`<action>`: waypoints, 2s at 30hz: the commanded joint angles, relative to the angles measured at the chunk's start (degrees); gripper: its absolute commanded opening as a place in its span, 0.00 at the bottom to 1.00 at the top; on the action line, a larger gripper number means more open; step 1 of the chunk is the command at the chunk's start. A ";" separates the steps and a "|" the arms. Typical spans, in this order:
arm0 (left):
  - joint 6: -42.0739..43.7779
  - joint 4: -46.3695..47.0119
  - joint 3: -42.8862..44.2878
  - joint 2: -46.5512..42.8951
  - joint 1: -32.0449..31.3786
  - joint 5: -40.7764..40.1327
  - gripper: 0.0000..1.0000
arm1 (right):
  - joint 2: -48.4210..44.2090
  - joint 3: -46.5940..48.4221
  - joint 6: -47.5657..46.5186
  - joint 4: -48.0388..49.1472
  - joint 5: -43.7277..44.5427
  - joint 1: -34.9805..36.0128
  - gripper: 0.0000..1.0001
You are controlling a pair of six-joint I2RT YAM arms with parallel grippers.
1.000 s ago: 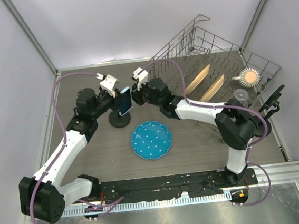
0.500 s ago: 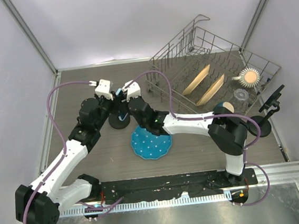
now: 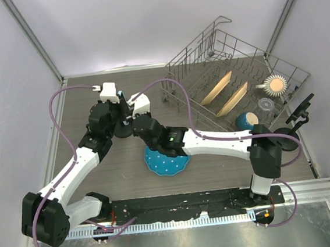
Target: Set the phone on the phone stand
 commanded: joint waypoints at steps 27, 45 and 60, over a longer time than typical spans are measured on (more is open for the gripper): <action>15.75 -15.63 -0.09 -15.27 0.31 37.41 0.00 | -9.51 -6.46 -28.64 -4.99 -74.90 -23.76 0.75; 7.75 -5.44 -3.95 -27.47 -0.48 12.46 0.90 | 2.26 14.17 -41.11 -22.82 -75.51 -25.42 0.79; 5.90 3.80 -9.05 -36.45 -0.48 -0.66 0.88 | 17.29 36.50 -48.58 -36.18 -91.93 -25.52 0.78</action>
